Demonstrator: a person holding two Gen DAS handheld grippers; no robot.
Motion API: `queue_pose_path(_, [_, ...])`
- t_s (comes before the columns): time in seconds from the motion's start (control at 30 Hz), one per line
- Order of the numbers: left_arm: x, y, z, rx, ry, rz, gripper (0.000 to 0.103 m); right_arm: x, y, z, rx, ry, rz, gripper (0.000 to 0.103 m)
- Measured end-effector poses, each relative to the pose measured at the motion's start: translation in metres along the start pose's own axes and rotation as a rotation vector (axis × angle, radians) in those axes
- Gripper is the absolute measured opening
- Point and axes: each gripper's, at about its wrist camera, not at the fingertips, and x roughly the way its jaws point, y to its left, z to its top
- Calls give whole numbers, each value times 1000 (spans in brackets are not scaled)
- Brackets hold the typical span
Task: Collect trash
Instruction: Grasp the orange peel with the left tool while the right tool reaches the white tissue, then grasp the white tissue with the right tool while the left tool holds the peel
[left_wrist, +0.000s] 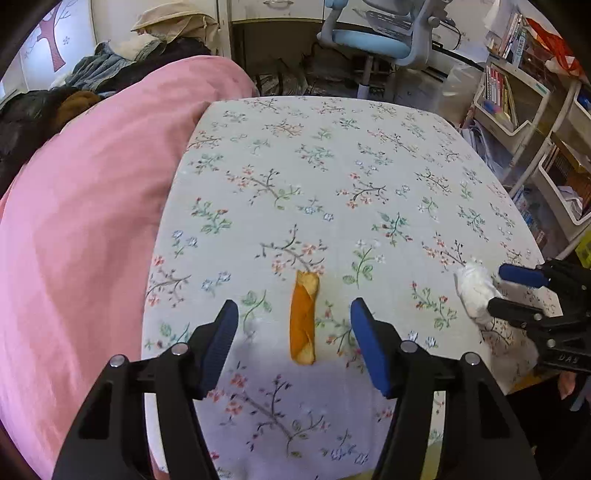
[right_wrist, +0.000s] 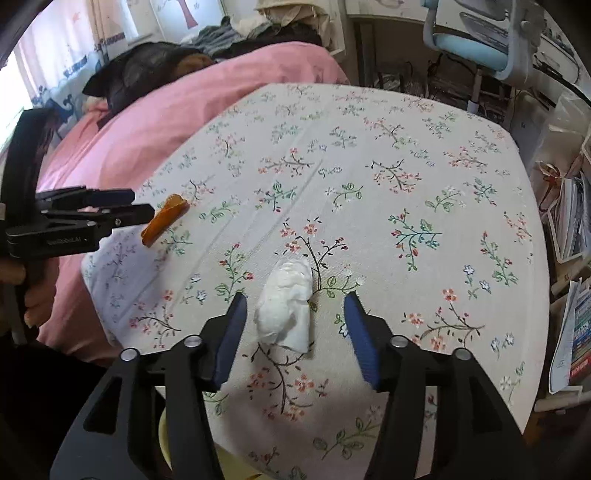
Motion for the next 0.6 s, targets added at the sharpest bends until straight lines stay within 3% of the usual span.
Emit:
queue_pose_path(0.23, [0,-10,-5,58,-1,25,61,1,0,-4,-8,6,-1,57])
queue_pose_path(0.6, [13,-14,-7,61,37,54,61,19,8,2,-4,11,18,57])
